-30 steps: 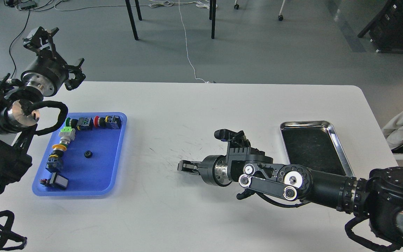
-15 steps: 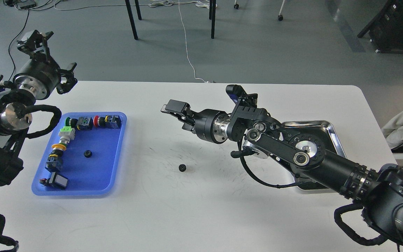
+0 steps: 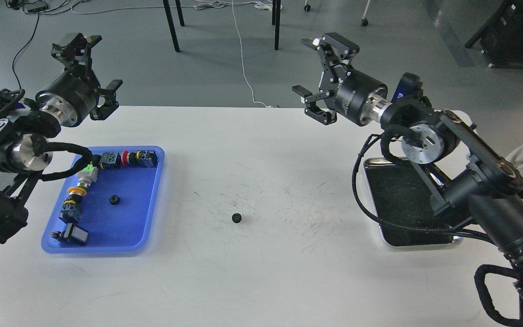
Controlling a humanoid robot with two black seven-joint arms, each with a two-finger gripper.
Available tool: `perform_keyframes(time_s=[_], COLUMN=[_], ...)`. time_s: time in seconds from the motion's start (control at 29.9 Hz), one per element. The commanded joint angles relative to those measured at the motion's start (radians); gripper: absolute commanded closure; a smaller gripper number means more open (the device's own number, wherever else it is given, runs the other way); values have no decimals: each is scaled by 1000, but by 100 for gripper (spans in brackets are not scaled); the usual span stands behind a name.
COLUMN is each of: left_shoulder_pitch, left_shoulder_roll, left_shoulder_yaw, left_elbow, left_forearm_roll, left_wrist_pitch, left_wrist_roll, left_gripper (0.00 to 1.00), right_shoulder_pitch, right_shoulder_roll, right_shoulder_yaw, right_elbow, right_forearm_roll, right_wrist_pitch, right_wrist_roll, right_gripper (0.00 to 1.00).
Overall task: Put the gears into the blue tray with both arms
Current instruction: 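Withdraw the right gripper and bring the left gripper toward the gear, then grasp the second black gear with the left gripper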
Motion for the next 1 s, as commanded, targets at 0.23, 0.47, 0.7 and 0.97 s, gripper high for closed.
perform_keyframes(time_s=[0.23, 0.47, 0.7, 0.97], left_shoulder_pitch=[15, 22, 21, 35], left_shoulder_roll=[145, 156, 69, -42], left_shoulder_yaw=[296, 450, 628, 686], left_elbow=[-377, -448, -426, -315], left_forearm_roll=[214, 632, 1270, 1710], left_wrist_pitch=[12, -110, -108, -108], left_wrist_roll=[60, 94, 81, 63], left_gripper=[1, 1, 1, 1], right_shoulder_pitch=[-352, -396, -396, -395], right_shoulder_roll=[-104, -107, -107, -107], right_shoulder_yaw=[336, 373, 369, 364], right_elbow=[-97, -193, -202, -200], right_forearm_roll=[375, 450, 450, 449], right_wrist_pitch=[188, 234, 237, 237], right_wrist_roll=[0, 0, 0, -1], right_gripper=[4, 4, 4, 4])
